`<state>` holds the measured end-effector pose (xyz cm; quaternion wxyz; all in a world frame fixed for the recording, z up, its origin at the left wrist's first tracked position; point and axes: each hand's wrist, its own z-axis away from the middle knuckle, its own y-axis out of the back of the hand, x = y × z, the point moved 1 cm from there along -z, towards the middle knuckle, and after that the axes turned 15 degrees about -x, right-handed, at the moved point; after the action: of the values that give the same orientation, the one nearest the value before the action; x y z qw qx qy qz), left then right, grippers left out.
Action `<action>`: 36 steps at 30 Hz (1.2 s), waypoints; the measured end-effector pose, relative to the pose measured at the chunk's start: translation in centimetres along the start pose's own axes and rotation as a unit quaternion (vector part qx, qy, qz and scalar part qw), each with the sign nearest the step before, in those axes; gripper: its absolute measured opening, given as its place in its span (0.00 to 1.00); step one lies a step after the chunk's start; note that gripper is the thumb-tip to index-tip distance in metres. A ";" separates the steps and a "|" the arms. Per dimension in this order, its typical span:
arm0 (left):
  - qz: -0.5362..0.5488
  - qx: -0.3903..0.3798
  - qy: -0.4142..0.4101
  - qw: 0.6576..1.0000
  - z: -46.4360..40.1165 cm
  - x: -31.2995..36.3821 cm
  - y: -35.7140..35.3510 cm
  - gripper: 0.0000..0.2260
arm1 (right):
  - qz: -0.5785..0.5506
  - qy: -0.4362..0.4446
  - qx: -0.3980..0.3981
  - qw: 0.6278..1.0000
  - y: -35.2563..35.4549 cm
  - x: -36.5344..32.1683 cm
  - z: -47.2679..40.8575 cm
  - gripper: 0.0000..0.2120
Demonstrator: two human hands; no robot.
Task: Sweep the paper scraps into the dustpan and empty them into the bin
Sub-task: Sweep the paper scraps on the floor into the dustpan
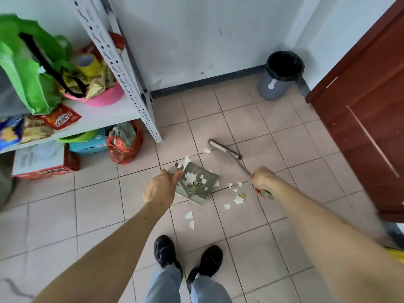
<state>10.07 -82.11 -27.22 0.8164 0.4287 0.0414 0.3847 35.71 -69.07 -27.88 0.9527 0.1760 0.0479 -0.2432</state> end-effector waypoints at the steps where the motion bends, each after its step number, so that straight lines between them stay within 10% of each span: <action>1: -0.010 -0.001 0.003 1.000 0.0 0.0 0.0 0.28 | 0.034 -0.013 -0.015 0.999 -0.3 0.1 0.2 0.06; 10: 0.014 -0.004 -0.017 1.000 0.0 -0.7 0.5 0.28 | 0.021 -0.008 -0.120 0.992 3.5 -1.0 6.9 0.10; 36: 0.030 0.020 0.031 0.999 3.1 -16.3 5.1 0.28 | -0.045 0.001 0.034 0.998 -9.3 -6.1 2.5 0.12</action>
<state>-3.17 -93.28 -25.79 0.7940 0.4338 0.0618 0.4213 25.89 -74.82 -27.30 0.9340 0.2065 0.0482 -0.2875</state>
